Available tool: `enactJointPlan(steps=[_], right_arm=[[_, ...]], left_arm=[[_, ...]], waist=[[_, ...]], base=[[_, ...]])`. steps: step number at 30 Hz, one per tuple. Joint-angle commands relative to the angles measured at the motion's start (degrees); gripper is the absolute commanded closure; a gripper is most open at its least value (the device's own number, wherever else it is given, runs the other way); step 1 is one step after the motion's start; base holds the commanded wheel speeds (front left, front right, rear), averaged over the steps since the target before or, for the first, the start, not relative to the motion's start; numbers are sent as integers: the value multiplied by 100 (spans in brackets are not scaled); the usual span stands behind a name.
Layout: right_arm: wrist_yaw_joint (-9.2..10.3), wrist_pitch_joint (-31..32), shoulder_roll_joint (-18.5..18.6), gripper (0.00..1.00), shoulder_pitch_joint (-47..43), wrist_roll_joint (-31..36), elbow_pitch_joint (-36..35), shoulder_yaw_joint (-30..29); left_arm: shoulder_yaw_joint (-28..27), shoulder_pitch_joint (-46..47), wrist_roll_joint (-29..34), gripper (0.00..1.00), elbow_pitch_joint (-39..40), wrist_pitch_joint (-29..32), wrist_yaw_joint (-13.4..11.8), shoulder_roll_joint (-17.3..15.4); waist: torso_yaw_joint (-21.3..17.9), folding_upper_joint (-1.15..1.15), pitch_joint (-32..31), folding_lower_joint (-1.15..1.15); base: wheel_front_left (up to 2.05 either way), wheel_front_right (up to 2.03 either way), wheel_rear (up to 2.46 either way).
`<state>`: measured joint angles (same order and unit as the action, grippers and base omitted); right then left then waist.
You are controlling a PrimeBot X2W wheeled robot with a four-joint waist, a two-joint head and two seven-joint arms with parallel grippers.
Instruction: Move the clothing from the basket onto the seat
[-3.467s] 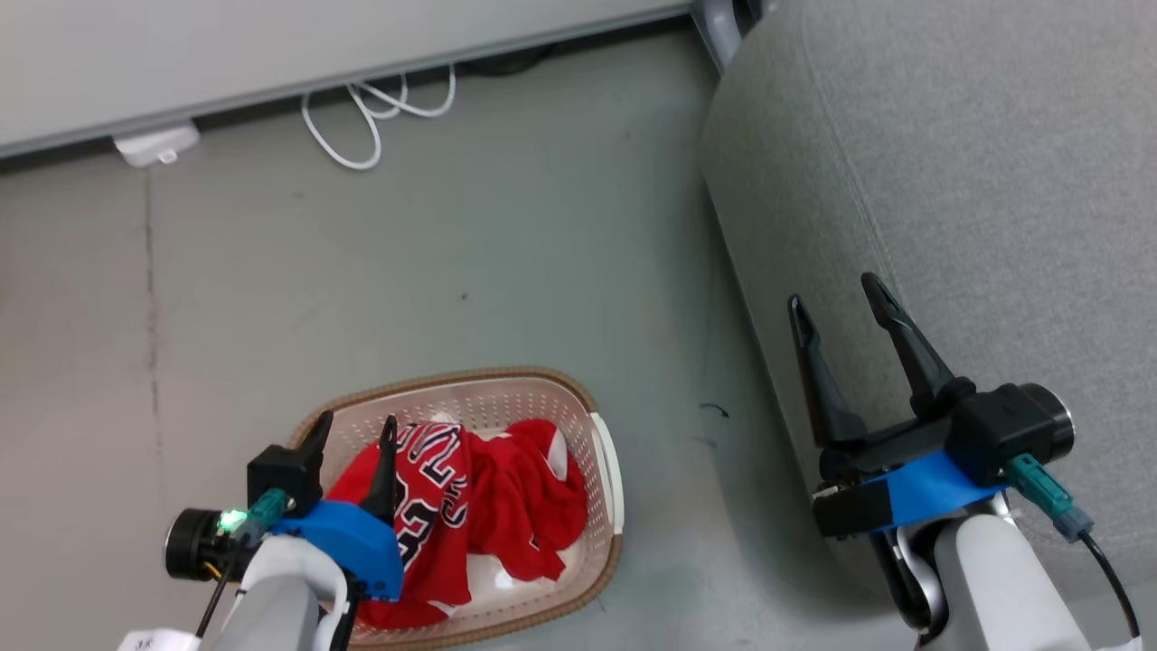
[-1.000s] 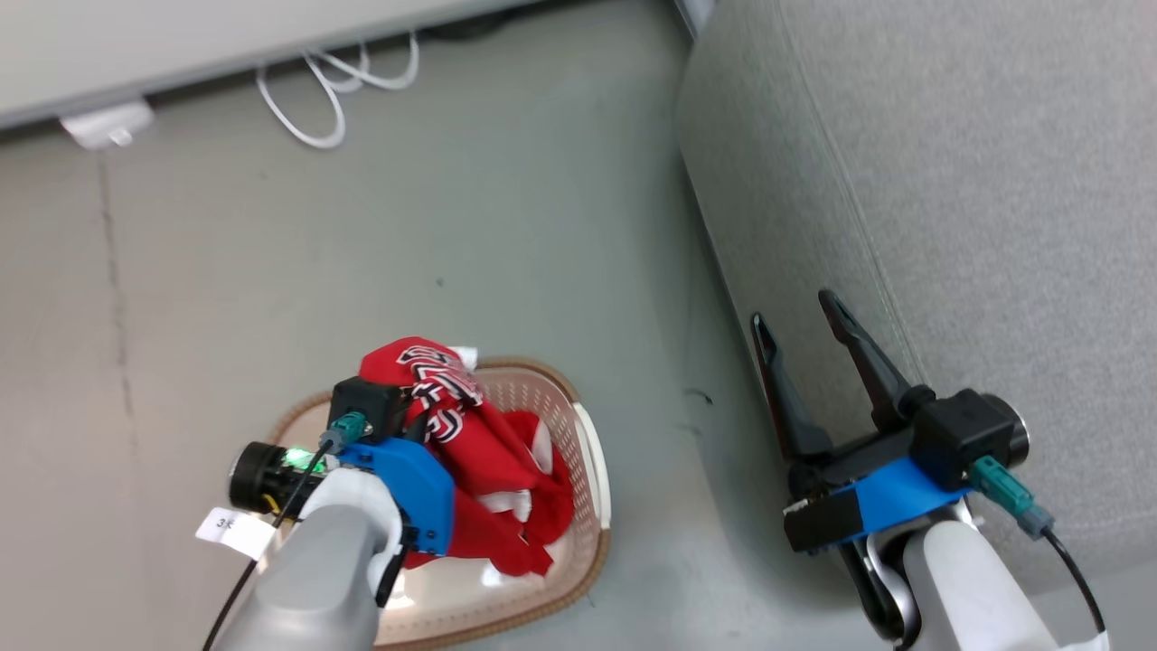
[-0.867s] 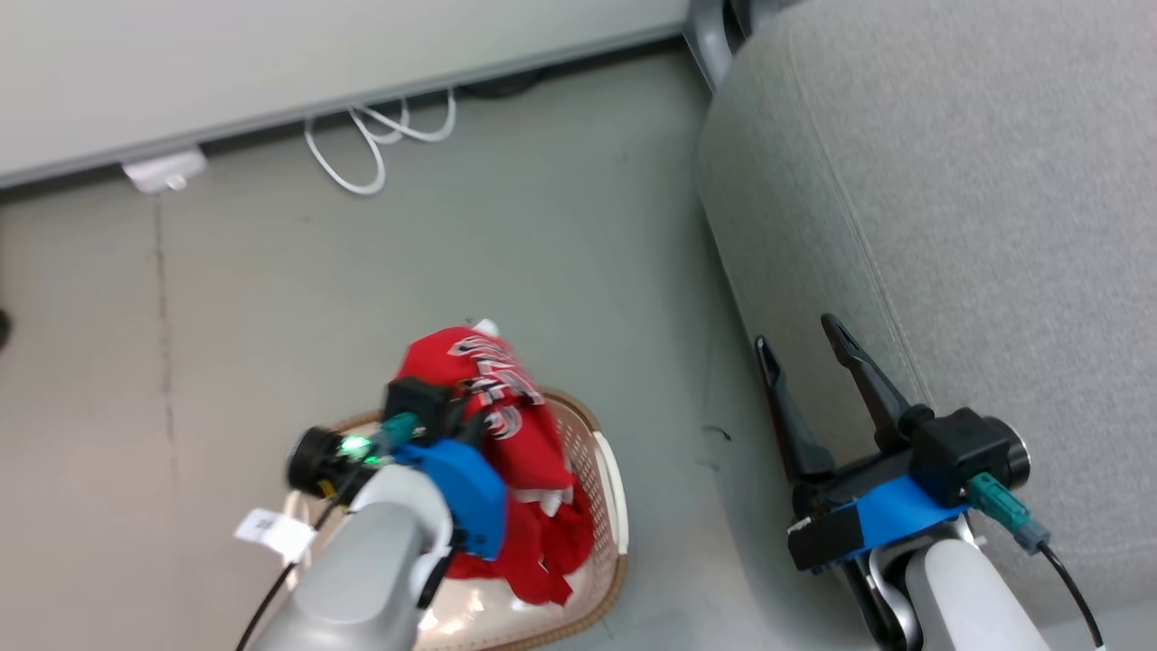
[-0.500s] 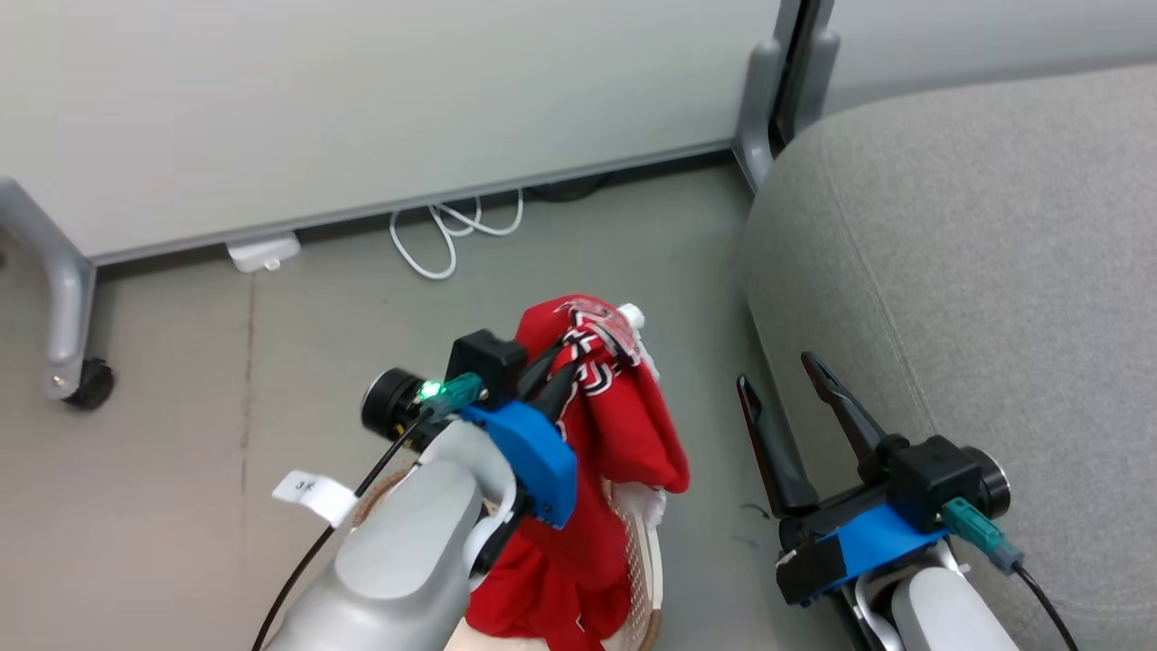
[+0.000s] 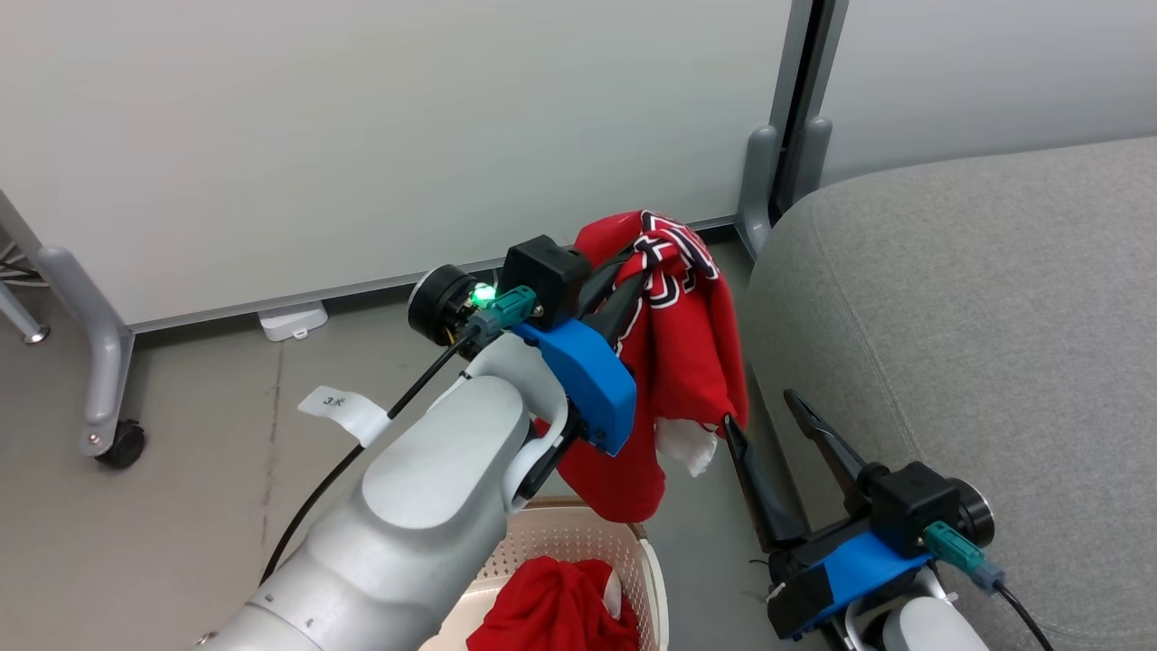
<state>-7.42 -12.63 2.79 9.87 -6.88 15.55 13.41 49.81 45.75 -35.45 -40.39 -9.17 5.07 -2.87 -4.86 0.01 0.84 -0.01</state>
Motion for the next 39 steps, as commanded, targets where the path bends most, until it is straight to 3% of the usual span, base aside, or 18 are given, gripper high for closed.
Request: enactJointPlan(steps=[1,17,35,36,37,38,39], right_arm=[[-13,26,18,0,-67,-39,-33,16],[-13,454,18,0,248,-196,132,249],[-13,792,17,0,1482,-467,1455,877],[-13,790,18,13,1540,-460,1535,925],[-13,778,18,69,1604,-457,1604,957],[-13,778,18,69,1604,-457,1604,957],[-13,725,18,100,1720,-426,1716,1007]], left_arm=[[60,127,-85,100,16,13,-46,-6],[636,299,-576,100,-57,-141,-171,-5],[1182,516,-1052,100,2,-287,-271,-5],[1212,526,-1071,100,-1,-296,-278,-5],[1240,534,-1098,100,-5,-304,-284,-4],[1240,534,-1098,100,-5,-304,-284,-4],[1293,549,-1140,100,-19,-315,-288,-5]], waist=[[-11,-1,-17,1],[56,-1,44,1],[113,-1,122,1],[117,-1,122,1],[121,-1,123,1],[121,-1,123,1],[129,-1,125,1]], base=[[0,0,0],[0,0,0],[0,0,0],[0,0,0],[0,0,0],[0,0,0],[0,0,0]])
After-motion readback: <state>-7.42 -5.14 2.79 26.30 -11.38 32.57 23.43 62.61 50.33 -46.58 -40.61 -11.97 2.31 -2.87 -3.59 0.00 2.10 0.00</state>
